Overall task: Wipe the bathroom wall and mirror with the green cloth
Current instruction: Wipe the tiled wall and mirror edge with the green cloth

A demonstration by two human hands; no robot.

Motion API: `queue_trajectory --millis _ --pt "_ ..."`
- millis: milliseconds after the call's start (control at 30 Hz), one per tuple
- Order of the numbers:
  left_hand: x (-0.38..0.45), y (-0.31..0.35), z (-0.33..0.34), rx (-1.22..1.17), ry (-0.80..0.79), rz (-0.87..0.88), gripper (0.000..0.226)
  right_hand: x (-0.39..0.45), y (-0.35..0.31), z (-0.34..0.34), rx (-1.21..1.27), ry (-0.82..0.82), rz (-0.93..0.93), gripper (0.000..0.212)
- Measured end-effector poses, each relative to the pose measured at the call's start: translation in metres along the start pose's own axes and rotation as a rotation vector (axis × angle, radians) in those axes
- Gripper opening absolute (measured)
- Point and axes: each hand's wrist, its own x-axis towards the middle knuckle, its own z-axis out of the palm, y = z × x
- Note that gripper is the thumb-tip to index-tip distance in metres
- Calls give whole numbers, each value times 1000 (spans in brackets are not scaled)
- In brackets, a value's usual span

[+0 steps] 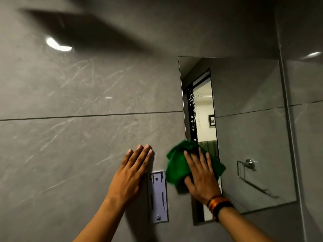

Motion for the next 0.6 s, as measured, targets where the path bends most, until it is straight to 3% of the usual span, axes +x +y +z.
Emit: queue_trajectory --millis 233,300,467,600 --pt "-1 -11 18 72 56 56 75 226 18 -83 -57 282 -18 68" --pt "0 -13 22 77 94 64 61 267 22 -100 -31 331 30 66" --pt "2 -15 20 84 95 87 53 291 47 -111 -2 397 92 61" --pt "2 -12 22 134 106 86 62 283 127 -123 51 471 352 63"
